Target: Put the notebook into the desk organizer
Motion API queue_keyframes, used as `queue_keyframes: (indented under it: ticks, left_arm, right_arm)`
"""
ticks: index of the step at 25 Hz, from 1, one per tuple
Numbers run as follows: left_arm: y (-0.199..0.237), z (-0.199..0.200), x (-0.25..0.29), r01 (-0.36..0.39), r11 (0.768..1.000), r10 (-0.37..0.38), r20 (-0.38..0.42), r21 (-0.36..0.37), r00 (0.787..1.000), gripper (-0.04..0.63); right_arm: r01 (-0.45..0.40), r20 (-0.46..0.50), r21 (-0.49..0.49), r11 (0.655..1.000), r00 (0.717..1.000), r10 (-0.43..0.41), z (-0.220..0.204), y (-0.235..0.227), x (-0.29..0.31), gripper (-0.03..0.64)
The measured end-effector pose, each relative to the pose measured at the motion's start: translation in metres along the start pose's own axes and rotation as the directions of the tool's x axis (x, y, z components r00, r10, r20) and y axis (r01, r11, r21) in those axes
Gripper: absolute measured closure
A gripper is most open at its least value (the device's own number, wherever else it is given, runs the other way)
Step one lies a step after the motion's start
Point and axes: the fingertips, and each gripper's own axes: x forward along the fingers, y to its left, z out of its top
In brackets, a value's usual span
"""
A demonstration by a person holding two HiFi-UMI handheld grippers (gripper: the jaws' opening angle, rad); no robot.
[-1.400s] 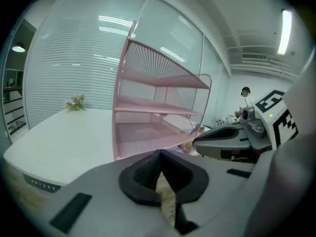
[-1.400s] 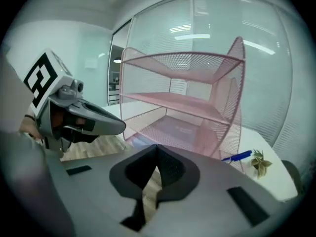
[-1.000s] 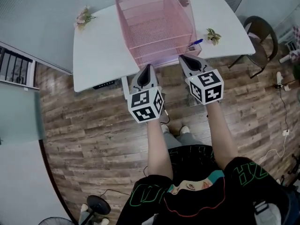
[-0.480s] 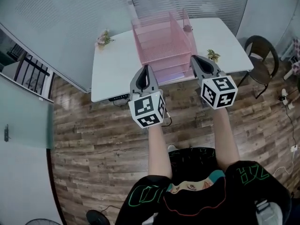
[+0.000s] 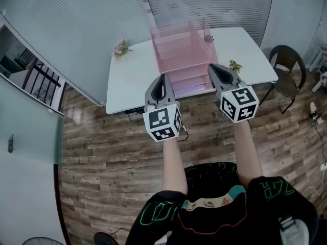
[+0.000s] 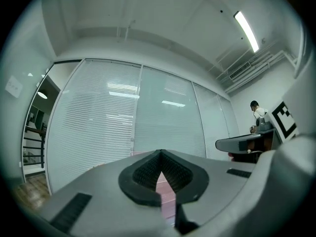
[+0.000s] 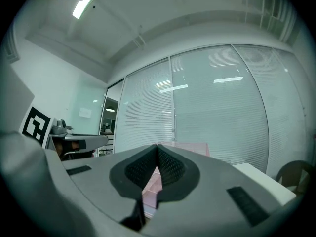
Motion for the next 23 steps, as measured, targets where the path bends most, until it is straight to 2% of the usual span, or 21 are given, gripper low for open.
queue_keyframes:
  ticks: [7,16,23]
  left_arm:
    - [0.005,-0.012,-0.002,-0.022,1.000,0.022,-0.019,-0.003,1.000,0.597]
    - [0.006,-0.023,0.005,-0.013,1.000,0.012,-0.034,-0.015,0.999,0.597]
    - [0.006,-0.029,0.008,-0.004,0.999,0.003,-0.039,-0.032,0.999,0.597]
  right_arm:
    - [0.006,-0.018,-0.030,1.000,1.000,-0.006,-0.011,0.000,-0.002,0.615]
    - [0.030,-0.034,-0.066,0.997,0.999,-0.032,-0.016,-0.004,0.003,0.614]
    - [0.007,0.003,-0.078,0.997,1.000,-0.006,-0.014,0.001,0.005,0.614]
